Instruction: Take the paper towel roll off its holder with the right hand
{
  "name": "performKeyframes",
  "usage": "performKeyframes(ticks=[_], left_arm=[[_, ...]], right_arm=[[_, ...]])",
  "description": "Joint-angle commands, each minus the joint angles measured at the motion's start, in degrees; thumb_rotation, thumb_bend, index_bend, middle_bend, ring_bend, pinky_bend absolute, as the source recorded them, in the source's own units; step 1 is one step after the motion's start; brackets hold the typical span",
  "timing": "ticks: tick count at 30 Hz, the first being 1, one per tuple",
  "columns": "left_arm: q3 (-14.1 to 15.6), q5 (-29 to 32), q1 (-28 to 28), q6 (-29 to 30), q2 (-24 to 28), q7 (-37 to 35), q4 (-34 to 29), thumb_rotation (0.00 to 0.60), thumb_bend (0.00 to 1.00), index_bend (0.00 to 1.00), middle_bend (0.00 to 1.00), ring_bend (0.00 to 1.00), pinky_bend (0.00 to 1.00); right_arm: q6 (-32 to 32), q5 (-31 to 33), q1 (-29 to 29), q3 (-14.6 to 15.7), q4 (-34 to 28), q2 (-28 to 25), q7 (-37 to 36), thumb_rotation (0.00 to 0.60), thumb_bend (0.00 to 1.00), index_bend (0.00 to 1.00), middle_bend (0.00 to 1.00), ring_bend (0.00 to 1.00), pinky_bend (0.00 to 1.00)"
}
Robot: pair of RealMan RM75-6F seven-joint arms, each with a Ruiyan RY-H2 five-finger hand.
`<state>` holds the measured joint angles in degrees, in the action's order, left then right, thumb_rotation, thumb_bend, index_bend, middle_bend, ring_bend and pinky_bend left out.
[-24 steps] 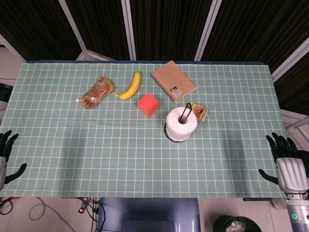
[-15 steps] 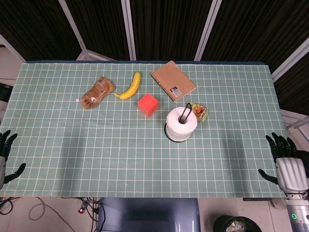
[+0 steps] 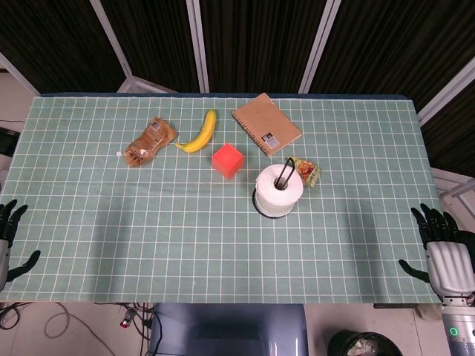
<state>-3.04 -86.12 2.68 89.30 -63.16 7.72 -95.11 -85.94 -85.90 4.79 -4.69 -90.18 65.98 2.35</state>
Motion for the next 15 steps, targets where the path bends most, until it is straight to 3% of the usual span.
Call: performKeyframes(ticks=[1, 5, 8, 13, 14, 15], left_arm=[[0.35, -1.0, -0.34, 0.86, 0.15, -0.08, -0.25, 0.6, 0.22, 0.1, 0.0, 0.0, 0.03], [0.6, -1.73, -0.8, 1.77, 0.39, -0.27, -0.47, 0.6, 0.22, 0.1, 0.0, 0.0, 0.03], [0.57, -1.31, -1.06, 1.92, 0.55, -0.33, -0.59, 0.6, 0.22, 0.1, 0.0, 0.0, 0.03], [-0.03, 0.09, -1.05, 1.62, 0.77, -0.46, -0.72, 0.6, 0.22, 0.1, 0.0, 0.0, 0.03], [-0.18, 0.45, -1.02, 1.51, 0.71, -0.29, -0.72, 0.6, 0.22, 0.1, 0.0, 0.0, 0.03], [-0.18, 0.45, -1.0, 1.47, 0.7, -0.25, -0.75, 0.6, 0.22, 0.1, 0.0, 0.0, 0.03]], right_arm=[[-0.05, 0.15, -0.08, -0.06, -0.11, -0.09, -0.29, 0.6, 0.17, 0.0, 0.0, 0.02, 0.01], [-0.6, 0.51, -0.35, -0.39, -0.57, -0.04, -1.39, 0.6, 0.15, 0.0, 0.0, 0.02, 0.01], [0.55, 1.1, -0.49, -0.06, -2.85, -0.47, -6.11, 0.6, 0.09, 0.0, 0.0, 0.02, 0.01], [7.03, 2.19, 0.78, 1.1, -8.28, -2.65, -22.14, 0.6, 0.07, 0.0, 0.0, 0.02, 0.01], [11.29, 3.32, 2.33, 0.95, -9.92, -3.52, -29.66, 0.6, 0.07, 0.0, 0.0, 0.02, 0.0], [12.66, 3.63, 2.92, 0.81, -10.16, -3.83, -31.66, 0.6, 0.07, 0.0, 0.0, 0.02, 0.0]])
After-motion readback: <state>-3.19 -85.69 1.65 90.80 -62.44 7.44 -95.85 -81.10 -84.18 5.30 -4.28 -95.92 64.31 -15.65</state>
